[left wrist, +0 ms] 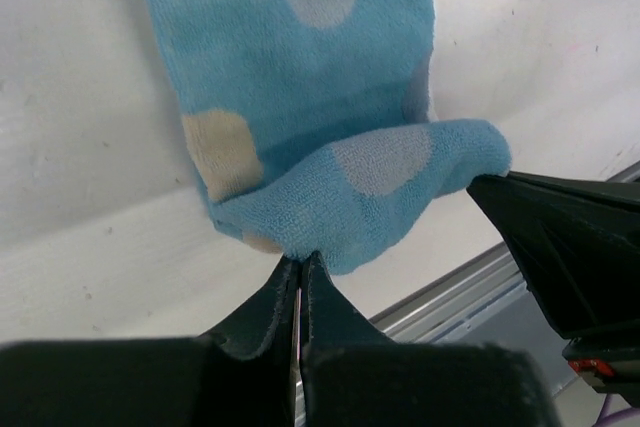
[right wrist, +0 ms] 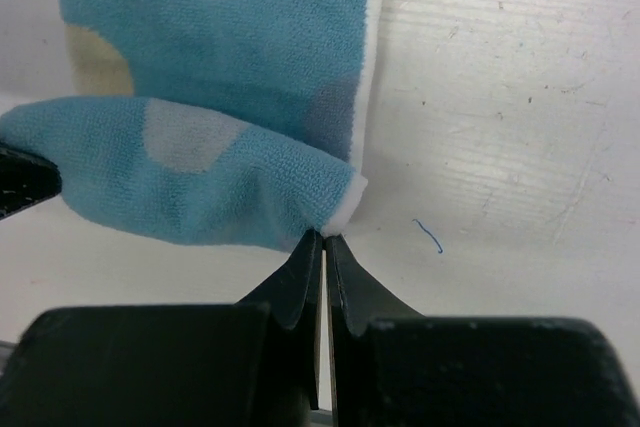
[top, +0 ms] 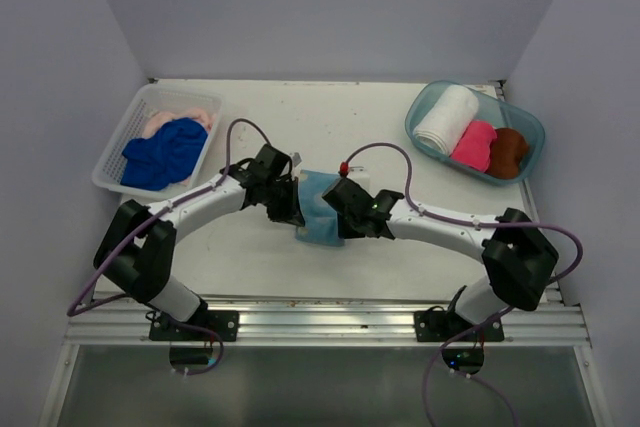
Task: Roll the towels
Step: Roll the towel
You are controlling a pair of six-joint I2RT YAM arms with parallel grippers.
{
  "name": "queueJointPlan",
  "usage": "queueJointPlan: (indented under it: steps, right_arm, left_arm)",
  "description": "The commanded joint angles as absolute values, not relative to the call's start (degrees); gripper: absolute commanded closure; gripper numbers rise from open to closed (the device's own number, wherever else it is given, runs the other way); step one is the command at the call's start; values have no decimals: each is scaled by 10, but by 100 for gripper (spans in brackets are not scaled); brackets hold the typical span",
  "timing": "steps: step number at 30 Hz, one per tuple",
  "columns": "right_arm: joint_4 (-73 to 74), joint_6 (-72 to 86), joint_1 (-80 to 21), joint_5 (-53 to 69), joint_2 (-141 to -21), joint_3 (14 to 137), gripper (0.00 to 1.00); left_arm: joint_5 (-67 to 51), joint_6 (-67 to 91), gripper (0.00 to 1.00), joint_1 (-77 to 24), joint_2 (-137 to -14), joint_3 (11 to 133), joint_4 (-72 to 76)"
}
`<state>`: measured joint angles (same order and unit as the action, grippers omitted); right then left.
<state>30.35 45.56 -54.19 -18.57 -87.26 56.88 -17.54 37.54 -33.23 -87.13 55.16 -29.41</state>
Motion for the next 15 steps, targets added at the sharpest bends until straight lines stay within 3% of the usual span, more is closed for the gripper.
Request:
queueJointPlan:
  steps: [1, 15]
  right_arm:
    - [287, 440, -534, -201, -888, 595, 100]
    - [240, 415, -474, -165, -965, 598, 100]
  left_arm:
    - [-170, 353, 100, -316, -900, 583, -259]
    - [-170, 329, 100, -281, -969, 574, -230]
